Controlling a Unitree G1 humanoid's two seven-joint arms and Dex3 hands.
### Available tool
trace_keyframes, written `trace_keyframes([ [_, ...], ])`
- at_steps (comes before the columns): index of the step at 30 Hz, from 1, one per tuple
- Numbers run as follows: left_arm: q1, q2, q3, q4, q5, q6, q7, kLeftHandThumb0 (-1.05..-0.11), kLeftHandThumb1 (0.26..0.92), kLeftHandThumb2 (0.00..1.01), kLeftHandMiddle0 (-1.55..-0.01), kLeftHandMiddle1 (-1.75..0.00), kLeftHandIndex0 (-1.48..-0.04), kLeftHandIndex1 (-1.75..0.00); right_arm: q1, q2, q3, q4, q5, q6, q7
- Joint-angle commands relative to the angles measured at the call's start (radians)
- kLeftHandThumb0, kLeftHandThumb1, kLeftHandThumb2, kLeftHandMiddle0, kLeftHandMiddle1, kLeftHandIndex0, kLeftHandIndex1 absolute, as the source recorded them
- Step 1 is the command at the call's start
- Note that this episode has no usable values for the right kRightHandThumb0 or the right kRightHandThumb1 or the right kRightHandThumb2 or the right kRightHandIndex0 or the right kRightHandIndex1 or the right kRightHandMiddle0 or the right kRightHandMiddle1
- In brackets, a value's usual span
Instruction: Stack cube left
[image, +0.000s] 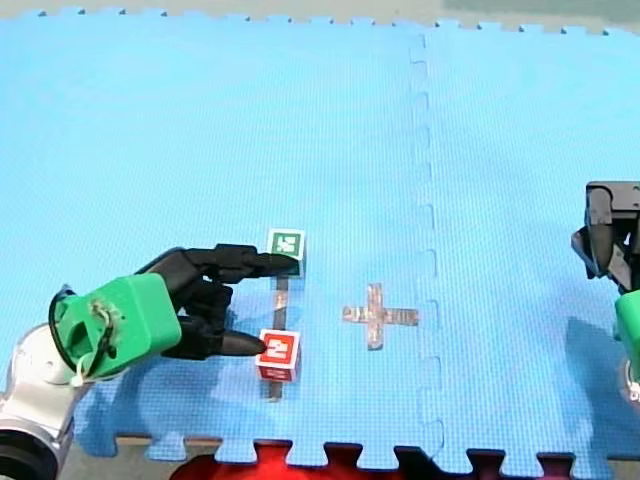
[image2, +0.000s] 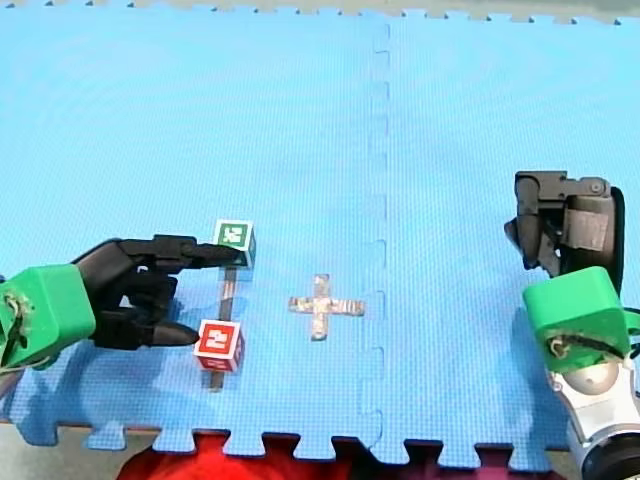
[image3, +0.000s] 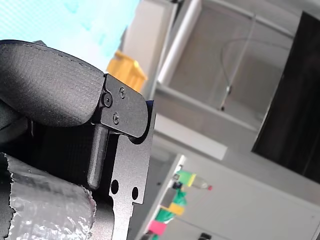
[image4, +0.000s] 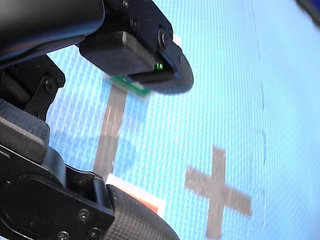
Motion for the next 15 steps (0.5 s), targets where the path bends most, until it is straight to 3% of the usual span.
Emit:
trace_keyframes([
  [1,-0.011,0.013,-0.005,0.0,-0.003,0.01,-0.023,-0.919,0.771,0.0,-0.85,-1.75,-0.68,-0.06,-0.006,-0.005,-0.002,0.004,0.0,-0.005,-0.007],
  [8,-0.039,0.029,-0.021,-0.001,-0.011,0.049,-0.127,-0.868,0.72,0.0,-0.87,-1.75,-0.73,-0.05,-0.009,-0.009,0.003,0.007,-0.016,-0.014,-0.026],
  [15,-0.04,0.031,-0.034,-0.021,-0.006,0.076,-0.139,-0.835,0.698,0.0,-0.84,-1.75,-0.73,-0.03,-0.015,-0.013,0.004,0.015,-0.021,-0.023,-0.033],
])
